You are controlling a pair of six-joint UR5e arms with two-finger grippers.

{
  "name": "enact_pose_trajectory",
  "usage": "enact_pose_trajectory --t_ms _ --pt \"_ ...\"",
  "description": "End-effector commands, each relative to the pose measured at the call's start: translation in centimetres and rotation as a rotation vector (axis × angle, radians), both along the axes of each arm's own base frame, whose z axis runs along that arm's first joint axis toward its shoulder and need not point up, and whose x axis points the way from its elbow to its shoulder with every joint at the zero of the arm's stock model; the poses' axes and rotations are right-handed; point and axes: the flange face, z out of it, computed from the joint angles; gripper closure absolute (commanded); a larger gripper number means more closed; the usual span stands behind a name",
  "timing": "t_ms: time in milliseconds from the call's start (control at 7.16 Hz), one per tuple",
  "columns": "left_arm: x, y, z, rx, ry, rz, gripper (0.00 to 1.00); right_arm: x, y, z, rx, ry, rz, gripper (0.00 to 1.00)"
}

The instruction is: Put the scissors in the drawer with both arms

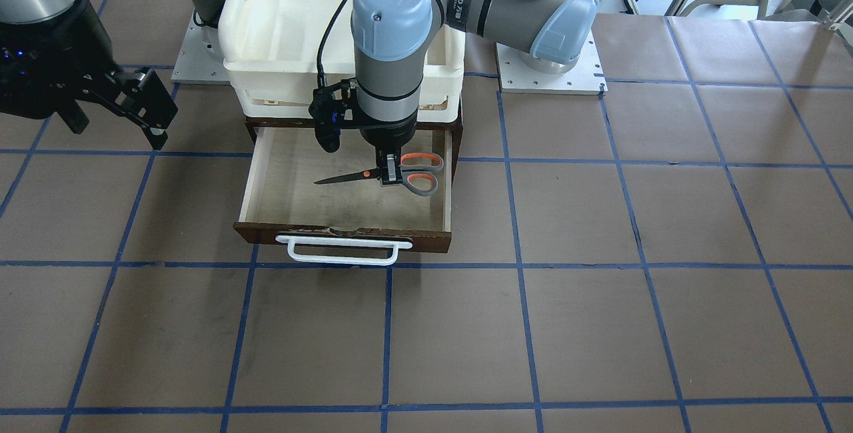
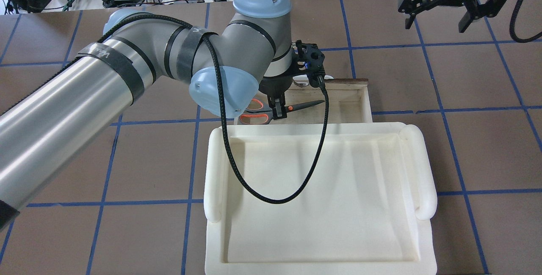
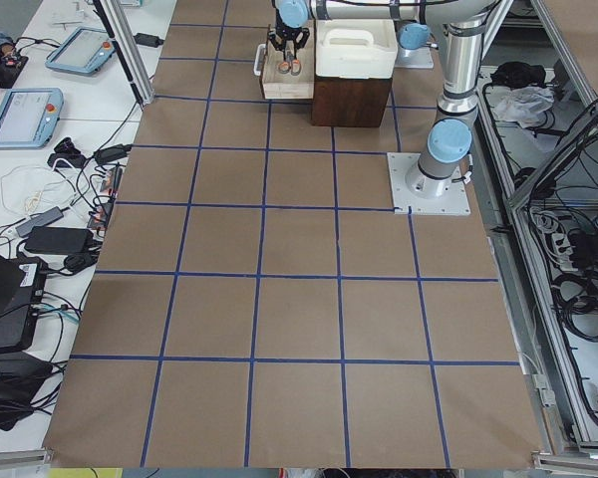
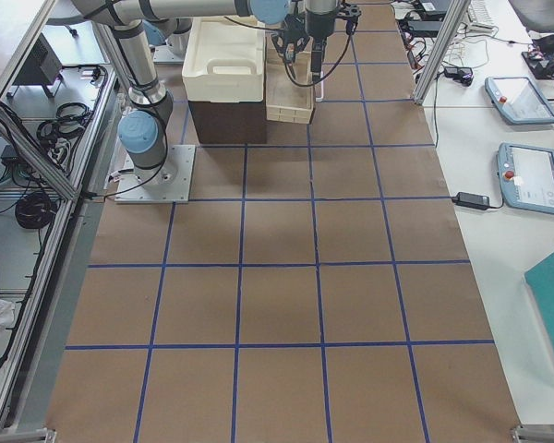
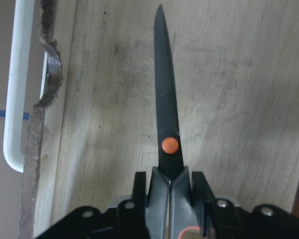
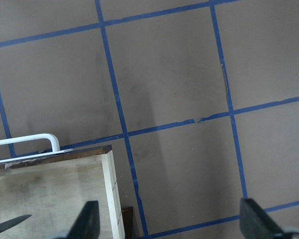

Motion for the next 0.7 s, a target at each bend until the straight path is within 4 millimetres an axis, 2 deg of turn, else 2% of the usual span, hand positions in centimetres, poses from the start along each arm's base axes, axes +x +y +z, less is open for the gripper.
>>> enact_pose_trajectory --t_ms 0,140,559 --pt "-0.7 -0.3 -1.6 0.013 -0.007 0.012 1.00 0.1 0.2 0.0 0.004 -0.004 0.001 0.00" --pt "-1.0 -0.2 -2.1 0.020 -0.011 0.015 1.00 0.2 0.2 0.0 0.002 -0.011 0.011 0.00" --pt "-2.3 -0.2 -3.7 0.013 -0.009 0.021 1.00 0.9 0.7 -0.2 0.035 -0.019 0.184 0.00"
